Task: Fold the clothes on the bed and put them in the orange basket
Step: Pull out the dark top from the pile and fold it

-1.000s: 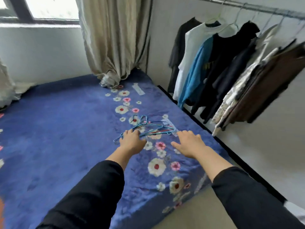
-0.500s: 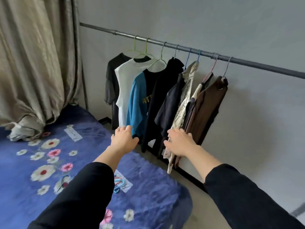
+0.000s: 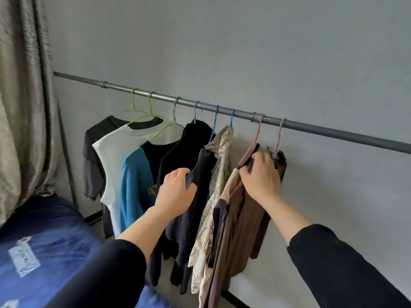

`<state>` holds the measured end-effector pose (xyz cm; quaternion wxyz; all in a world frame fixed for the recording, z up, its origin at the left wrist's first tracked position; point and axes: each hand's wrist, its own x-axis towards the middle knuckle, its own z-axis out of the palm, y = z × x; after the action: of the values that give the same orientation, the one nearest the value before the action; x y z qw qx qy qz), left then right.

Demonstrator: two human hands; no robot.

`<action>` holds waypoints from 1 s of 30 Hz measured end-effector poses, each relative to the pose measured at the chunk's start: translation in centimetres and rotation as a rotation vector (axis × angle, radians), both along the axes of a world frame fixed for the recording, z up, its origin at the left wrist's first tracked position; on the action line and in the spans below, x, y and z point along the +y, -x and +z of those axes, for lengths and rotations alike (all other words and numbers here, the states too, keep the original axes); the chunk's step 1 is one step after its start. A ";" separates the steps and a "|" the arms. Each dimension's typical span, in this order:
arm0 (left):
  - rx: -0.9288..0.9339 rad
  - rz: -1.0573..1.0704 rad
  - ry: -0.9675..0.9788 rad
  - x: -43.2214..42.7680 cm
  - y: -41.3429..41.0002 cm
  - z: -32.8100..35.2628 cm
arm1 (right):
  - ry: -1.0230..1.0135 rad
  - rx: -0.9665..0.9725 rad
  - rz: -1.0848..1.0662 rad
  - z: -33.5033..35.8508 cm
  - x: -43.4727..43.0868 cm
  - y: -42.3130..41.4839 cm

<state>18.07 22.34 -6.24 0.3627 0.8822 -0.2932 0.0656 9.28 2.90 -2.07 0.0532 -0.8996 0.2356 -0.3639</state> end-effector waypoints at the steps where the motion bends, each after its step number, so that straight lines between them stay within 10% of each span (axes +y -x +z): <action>1: -0.007 0.018 0.021 -1.9 -1.1 0.9 | -0.024 -0.043 -0.054 0.6 -2.0 -1.1; 11: 0.053 0.095 0.003 -15.3 -8.8 5.1 | -0.620 0.039 -0.223 1.7 -11.8 -10.6; 30: 0.072 0.068 0.234 -16.7 -10.6 5.6 | -0.678 -0.372 0.301 5.2 -11.7 -11.9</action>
<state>28.69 5.68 -0.60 0.4710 0.8450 -0.2402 0.0802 21.15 -8.79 3.08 0.4406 -0.7744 0.1943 -0.4103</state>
